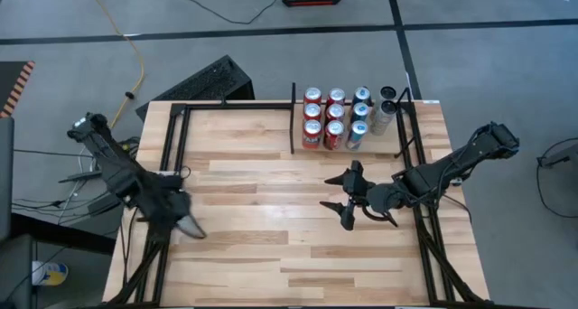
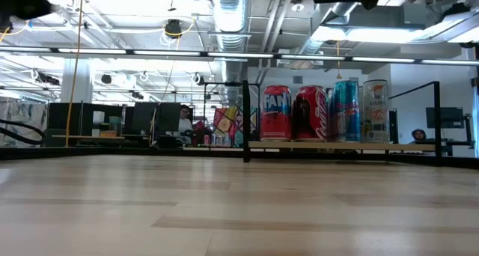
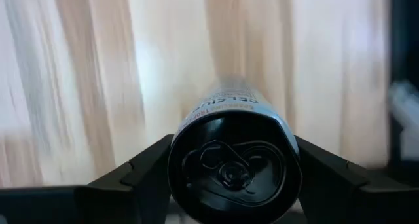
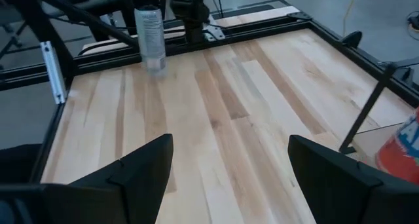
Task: Place canned beverage on shelf
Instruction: Put the white-yellow soda can on the shelf aligned with the other soda cans
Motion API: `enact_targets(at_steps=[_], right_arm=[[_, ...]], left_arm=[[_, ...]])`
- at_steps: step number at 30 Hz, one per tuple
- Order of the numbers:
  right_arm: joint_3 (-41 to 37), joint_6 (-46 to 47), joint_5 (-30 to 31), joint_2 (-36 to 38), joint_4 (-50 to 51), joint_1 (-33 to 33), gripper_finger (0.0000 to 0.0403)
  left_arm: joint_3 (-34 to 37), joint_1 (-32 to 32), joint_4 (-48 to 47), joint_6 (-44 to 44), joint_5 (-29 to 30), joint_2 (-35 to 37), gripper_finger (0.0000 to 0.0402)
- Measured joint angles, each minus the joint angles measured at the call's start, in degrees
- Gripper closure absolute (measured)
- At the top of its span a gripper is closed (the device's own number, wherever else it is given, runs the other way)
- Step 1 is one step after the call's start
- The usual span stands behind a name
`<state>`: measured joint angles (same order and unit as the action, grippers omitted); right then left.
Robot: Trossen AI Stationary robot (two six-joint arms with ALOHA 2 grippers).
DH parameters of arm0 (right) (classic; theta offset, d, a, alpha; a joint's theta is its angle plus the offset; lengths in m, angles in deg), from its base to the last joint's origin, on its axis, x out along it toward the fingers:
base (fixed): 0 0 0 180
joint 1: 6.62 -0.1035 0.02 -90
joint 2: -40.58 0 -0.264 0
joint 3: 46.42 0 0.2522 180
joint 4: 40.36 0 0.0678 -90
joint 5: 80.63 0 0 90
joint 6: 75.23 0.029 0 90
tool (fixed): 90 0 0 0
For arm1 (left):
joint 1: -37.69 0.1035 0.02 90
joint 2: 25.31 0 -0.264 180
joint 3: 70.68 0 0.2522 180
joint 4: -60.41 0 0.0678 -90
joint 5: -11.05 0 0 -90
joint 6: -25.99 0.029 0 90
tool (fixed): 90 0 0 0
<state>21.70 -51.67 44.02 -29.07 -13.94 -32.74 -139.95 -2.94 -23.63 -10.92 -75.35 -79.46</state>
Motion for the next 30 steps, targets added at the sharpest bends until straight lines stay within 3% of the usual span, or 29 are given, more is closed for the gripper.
enact_targets(at_steps=[7,14,21,30], right_arm=[[0.0,0.0,0.6,0.0,0.0,-1.9,0.0076],[0.0,0.0,1.7,0.0,0.2,-2.5,0.0076],[0.0,0.0,2.9,0.0,3.0,-2.4,0.0076],[0.0,0.0,2.9,0.0,5.1,-2.3,0.0076]], left_arm=[[-16.8,16.7,-0.4,25.9,-1.9,-17.7,0.0164],[-40.3,26.2,-0.8,46.1,-1.1,-39.9,0.0164],[-56.6,32.6,-1.3,48.2,-0.4,-55.8,0.0164],[-59.8,37.2,-1.7,44.2,-1.8,-63.9,0.0164]])
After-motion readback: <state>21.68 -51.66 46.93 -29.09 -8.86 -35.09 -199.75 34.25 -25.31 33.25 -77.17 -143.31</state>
